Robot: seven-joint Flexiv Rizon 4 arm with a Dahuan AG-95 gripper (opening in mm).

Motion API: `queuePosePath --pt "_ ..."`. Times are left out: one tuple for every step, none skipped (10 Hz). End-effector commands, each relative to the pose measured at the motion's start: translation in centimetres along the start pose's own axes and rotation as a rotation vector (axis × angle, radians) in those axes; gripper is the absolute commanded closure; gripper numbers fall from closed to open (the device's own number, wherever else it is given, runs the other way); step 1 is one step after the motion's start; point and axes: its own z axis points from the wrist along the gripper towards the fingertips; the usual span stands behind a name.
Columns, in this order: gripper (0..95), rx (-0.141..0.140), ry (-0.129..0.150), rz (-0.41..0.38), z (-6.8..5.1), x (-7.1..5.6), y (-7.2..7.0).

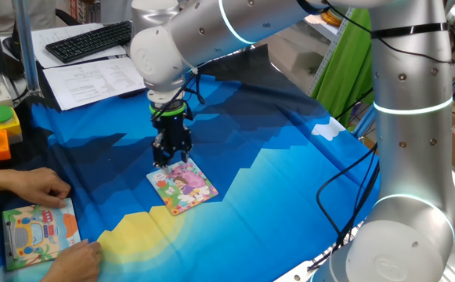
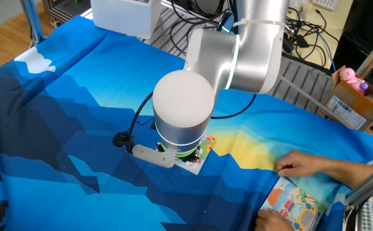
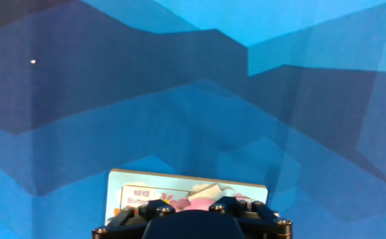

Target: Assemble one piece of a puzzle

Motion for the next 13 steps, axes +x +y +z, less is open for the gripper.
queuePosePath --pt "57.0 -0.179 0.021 0.463 -0.1 1.1 -1.3" --pt "57.0 -0.198 0.029 0.567 -0.1 1.3 -1.5" --pt "57.0 -0.221 0.038 0.655 -0.1 1.3 -1.5" --pt "57.0 -0.254 0.048 0.74 -0.1 1.3 -1.5" --pt "57.0 -0.272 0.05 0.771 -0.1 1.3 -1.5" --pt "57.0 -0.282 0.049 0.809 -0.1 1.3 -1.5" --pt "57.0 -0.299 0.051 0.849 -0.1 1.3 -1.4" --pt "57.0 -0.322 0.047 0.882 -0.1 1.3 -1.4" --pt "57.0 -0.335 0.038 0.902 0.0 1.4 -1.3" --pt "57.0 -0.337 0.029 0.899 0.1 1.4 -1.2" --pt "57.0 -0.336 0.011 0.899 0.5 1.7 -0.7" --pt "57.0 -0.341 0.009 0.909 0.5 1.6 -0.6" --pt "57.0 -0.348 -0.001 0.914 0.5 1.4 -0.3"
